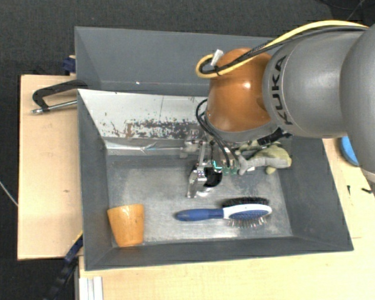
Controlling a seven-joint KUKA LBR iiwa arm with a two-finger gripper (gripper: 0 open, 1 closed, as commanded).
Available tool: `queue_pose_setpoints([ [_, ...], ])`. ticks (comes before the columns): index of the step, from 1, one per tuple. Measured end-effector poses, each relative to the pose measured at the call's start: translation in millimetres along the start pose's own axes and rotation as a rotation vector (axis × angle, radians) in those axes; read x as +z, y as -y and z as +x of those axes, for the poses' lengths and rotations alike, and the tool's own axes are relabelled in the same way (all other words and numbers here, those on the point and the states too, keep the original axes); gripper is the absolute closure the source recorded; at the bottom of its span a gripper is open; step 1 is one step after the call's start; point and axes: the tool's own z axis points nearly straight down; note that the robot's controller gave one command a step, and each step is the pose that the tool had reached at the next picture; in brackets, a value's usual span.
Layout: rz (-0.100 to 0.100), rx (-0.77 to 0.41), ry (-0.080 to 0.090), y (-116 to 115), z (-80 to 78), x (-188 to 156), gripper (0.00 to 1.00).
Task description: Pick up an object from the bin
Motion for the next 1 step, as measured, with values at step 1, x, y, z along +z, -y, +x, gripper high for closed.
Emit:
queue_pose_setpoints([
  [1, -0.001, -0.137, 0.018, 64.1, 1.4, 59.2, 0.00],
])
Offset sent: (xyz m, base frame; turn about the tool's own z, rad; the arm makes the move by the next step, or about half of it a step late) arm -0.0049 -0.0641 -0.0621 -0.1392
